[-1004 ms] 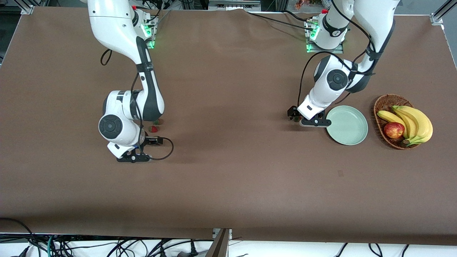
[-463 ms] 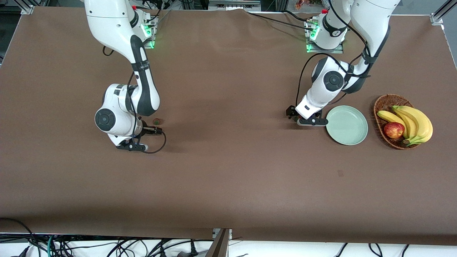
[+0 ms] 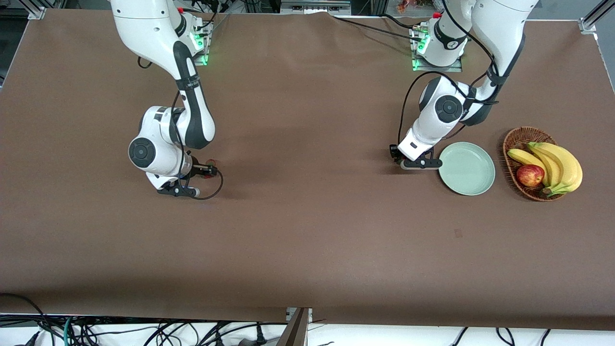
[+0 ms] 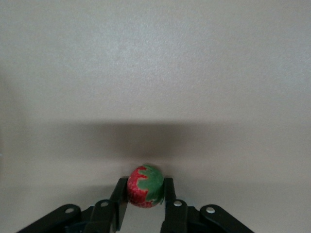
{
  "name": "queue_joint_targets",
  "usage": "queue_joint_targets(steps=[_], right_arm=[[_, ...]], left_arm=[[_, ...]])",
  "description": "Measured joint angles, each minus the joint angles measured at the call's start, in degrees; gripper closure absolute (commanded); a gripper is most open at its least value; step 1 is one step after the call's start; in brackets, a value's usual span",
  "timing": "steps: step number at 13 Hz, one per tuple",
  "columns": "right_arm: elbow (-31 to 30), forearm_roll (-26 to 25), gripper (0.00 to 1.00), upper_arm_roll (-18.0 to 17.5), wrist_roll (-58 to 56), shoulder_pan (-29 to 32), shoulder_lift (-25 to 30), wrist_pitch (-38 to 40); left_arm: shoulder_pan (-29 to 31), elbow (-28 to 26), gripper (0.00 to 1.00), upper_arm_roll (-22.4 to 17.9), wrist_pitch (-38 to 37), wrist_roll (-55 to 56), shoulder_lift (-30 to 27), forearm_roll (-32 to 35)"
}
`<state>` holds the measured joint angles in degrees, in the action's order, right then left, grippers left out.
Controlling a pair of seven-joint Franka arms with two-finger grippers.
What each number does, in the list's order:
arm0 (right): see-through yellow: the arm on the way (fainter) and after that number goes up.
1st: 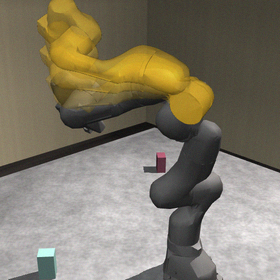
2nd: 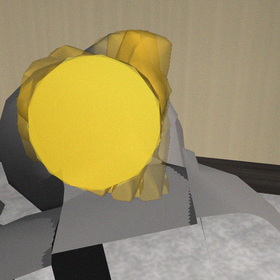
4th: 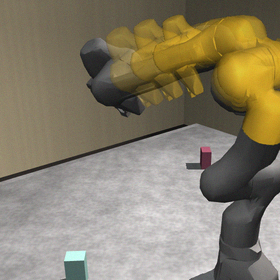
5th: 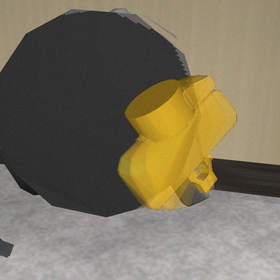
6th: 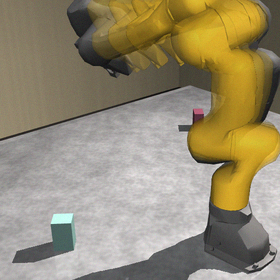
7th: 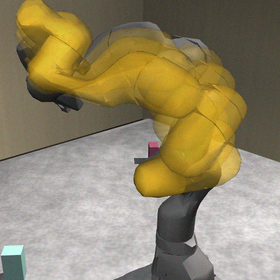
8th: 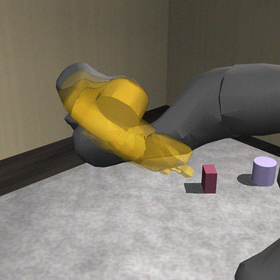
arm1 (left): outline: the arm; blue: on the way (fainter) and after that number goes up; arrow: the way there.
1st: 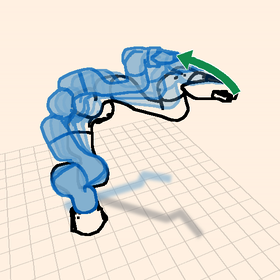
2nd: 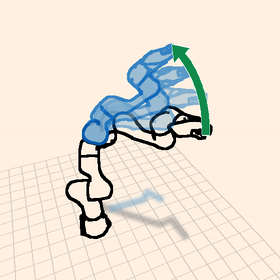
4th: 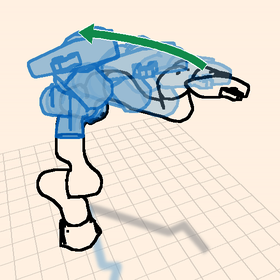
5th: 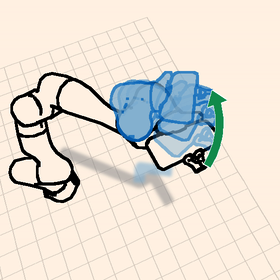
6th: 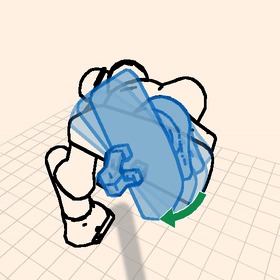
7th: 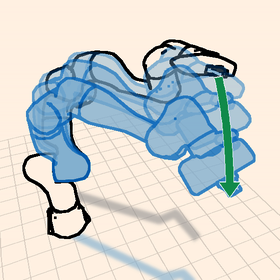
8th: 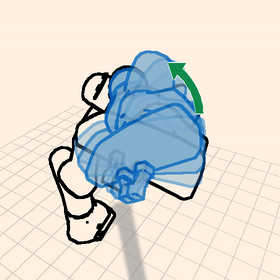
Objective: Collect all strawberries into plate
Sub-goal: 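Grasp the strawberry with the left gripper while the right gripper grasps another, then place the strawberry on the plate while the right gripper lifts another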
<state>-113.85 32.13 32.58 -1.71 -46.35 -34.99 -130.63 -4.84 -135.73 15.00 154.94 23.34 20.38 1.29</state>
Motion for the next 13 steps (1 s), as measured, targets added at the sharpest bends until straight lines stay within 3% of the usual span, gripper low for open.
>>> queue_joint_targets(steps=[4, 6, 9, 13], right_arm=[[-0.4, 0.0, 0.7, -0.1, 0.0, -0.2, 0.0, -0.7], [-0.4, 0.0, 0.7, -0.1, -0.1, -0.3, 0.3, -0.6], [0.9, 0.1, 0.7, -0.1, -0.2, -0.4, 0.4, -0.9], [6.7, 0.5, 0.7, -0.2, 2.5, -1.7, 0.8, 1.5]], left_arm=[[0.2, 7.3, 0.78, -2.1, -15.1, -1.2, -3.7, 0.1], [0.3, 10.2, 0.78, -6.6, -20.3, -6.3, -5.6, 0.1], [1.1, 10.6, 0.78, -15.7, -21.1, -19.7, -5.9, -0.1], [2.2, 9.7, 0.76, -25.2, -21.1, -38.1, -4.8, -6.5]])
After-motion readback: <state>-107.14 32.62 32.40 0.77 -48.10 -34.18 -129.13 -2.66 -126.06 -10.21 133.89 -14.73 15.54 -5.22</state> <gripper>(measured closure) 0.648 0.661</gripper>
